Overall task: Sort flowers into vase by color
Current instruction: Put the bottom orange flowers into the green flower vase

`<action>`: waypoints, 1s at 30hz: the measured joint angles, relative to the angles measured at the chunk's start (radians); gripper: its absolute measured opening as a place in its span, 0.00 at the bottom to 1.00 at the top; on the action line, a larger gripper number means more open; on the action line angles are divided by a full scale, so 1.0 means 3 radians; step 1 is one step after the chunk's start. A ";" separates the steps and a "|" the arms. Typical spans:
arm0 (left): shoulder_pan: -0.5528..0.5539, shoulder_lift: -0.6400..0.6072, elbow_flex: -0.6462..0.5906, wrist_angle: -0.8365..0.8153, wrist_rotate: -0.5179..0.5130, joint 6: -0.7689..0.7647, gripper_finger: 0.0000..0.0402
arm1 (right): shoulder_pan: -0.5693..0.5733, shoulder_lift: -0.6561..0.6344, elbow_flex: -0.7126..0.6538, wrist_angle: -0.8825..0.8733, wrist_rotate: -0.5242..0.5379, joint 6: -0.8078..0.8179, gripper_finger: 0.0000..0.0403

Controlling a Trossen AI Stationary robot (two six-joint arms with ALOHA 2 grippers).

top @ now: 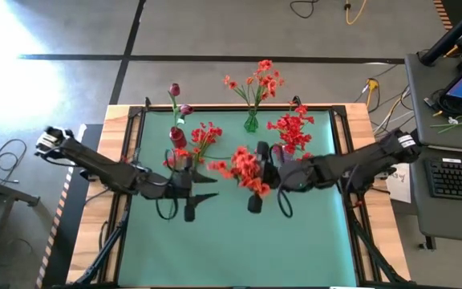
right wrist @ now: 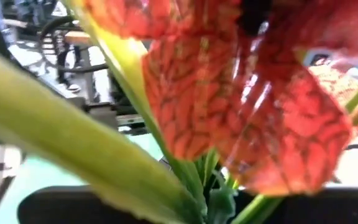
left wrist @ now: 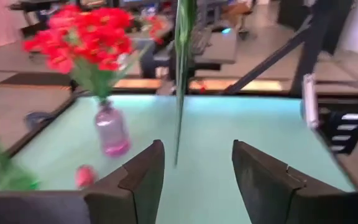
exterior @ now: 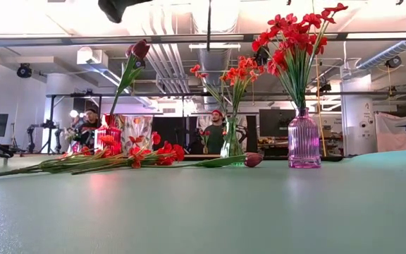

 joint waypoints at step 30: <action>0.0036 -0.0941 -0.0003 -0.1373 -0.0875 -0.0003 0.40 | -0.1997 0.0098 0.0335 0.0013 -0.0003 0.0239 0.04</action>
